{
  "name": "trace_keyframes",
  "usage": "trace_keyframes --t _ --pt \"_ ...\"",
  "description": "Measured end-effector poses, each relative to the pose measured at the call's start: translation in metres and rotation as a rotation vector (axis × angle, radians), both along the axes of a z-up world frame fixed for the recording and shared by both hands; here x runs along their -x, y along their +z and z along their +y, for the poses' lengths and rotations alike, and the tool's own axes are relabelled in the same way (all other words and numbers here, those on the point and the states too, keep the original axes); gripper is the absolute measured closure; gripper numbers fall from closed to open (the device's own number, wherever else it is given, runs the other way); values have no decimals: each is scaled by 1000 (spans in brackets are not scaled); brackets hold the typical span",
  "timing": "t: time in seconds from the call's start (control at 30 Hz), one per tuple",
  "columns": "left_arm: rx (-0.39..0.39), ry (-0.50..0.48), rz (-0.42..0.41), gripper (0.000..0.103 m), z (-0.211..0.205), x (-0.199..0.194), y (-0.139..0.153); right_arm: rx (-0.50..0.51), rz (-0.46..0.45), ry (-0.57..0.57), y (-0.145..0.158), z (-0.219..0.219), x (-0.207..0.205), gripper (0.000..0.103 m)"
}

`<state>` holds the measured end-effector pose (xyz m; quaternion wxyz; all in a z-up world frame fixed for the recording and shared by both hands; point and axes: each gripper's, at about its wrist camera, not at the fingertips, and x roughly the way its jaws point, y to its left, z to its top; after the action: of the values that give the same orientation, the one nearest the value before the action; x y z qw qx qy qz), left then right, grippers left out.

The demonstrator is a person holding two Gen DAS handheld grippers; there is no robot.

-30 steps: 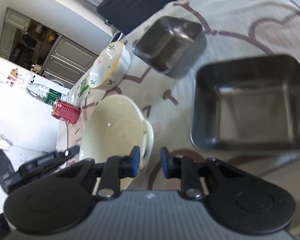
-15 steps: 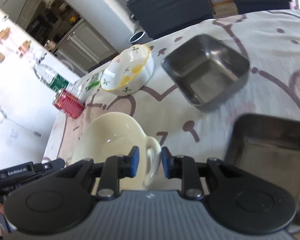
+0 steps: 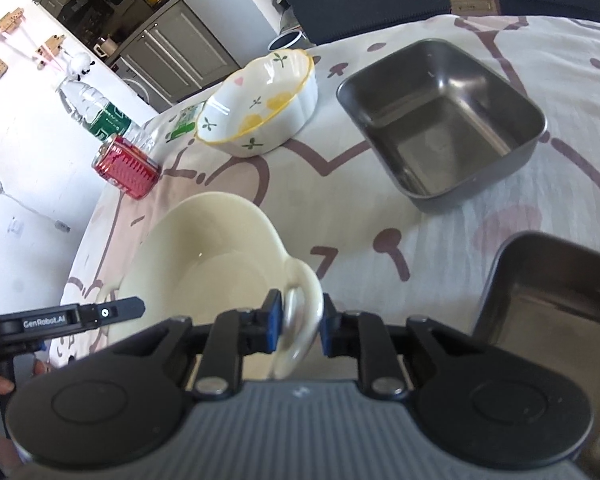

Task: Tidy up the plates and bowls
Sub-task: 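Lift the cream two-handled bowl off the table with both tools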

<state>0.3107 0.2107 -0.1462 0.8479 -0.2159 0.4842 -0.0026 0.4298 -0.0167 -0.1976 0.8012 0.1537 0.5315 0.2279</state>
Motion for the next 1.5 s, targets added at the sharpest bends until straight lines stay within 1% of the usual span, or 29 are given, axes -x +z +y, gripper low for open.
trace_keyframes --t 0.1,0.23,0.37,0.47,0.57,0.67,0.77,0.87,0.97,1.1,1.23,1.33,1.43,1.5 --pt "-6 -24 -17 76 0 2 0 -10 12 -4 -2 1 -2 81" --pt "10 -38 -26 77 2 0 -2 40 -30 20 1 8 0 80" --pt "27 -50 -35 77 4 -2 -6 45 -41 14 0 9 0 80" --pt "28 -52 -44 77 4 -3 -7 51 -36 9 0 10 0 80" --pt "22 -48 -71 76 4 -4 -9 56 -32 4 0 10 0 80" --pt "45 -37 -80 76 7 -7 -12 50 -30 5 0 10 -2 80" --pt "50 -32 -76 69 9 -9 -14 53 -31 9 0 10 -2 80" --pt "58 -63 -63 69 13 -12 -14 50 -31 11 0 10 -2 80" --pt "42 -119 -46 69 14 -16 -10 50 -32 14 -1 9 -2 80" --pt "26 -179 -46 69 15 -23 -9 50 -38 32 -1 10 -3 80" --pt "49 -214 -49 77 16 -27 -11 32 -43 20 -2 8 -2 80" --pt "51 -215 -50 77 15 -27 -12 32 -36 19 -3 8 -2 81" --pt "64 -202 -63 78 15 -23 -12 21 -9 22 -4 7 -6 81" --pt "67 -190 -66 78 14 -20 -12 29 -10 24 -3 9 -6 81"
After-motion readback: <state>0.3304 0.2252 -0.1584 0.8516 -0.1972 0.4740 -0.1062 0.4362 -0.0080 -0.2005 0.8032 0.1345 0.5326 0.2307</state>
